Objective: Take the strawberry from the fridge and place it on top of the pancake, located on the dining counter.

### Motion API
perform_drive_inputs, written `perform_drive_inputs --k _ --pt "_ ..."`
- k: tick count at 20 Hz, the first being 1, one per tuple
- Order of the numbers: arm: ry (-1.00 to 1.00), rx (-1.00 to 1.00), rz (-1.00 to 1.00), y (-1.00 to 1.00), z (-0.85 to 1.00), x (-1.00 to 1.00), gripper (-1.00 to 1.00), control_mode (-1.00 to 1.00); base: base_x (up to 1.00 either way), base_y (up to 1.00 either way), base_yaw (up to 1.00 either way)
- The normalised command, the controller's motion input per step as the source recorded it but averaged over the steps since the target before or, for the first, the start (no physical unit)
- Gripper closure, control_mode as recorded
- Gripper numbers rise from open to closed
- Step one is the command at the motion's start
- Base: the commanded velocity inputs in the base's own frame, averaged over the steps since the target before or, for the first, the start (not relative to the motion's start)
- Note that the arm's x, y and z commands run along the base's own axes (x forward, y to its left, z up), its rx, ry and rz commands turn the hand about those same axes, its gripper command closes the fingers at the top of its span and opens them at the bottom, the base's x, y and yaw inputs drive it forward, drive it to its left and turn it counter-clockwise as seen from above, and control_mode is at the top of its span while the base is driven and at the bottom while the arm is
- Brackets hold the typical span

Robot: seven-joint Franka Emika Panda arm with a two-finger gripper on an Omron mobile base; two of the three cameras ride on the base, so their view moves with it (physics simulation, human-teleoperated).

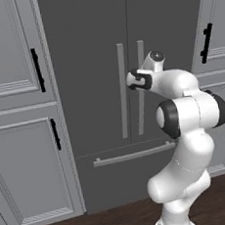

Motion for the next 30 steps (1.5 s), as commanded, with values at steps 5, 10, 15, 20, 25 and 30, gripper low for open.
perform_drive_inputs --k 5,10,15,20,25,30 --pt "0.00 0.00 0.00 -0.08 -0.25 0.49 -1.00 -1.00 0.00 0.00 0.00" --pt "-0.02 0.00 0.00 -0.11 -0.33 0.51 -1.00 -1.00 0.00 0.00 0.00" --pt "-0.06 0.00 0.00 -0.19 -0.53 0.60 -1.00 -1.00 0.00 0.00 0.00" --pt "-0.09 0.00 0.00 -0.31 -0.73 0.79 1.00 -1.00 0.00 0.00 0.00" --pt "0.00 0.05 0.00 -0.92 -0.56 0.61 1.00 -1.00 0.00 0.00 0.00" --pt "0.00 0.09 0.00 -1.00 -0.56 0.08 1.00 -1.00 0.00 0.00 0.00"
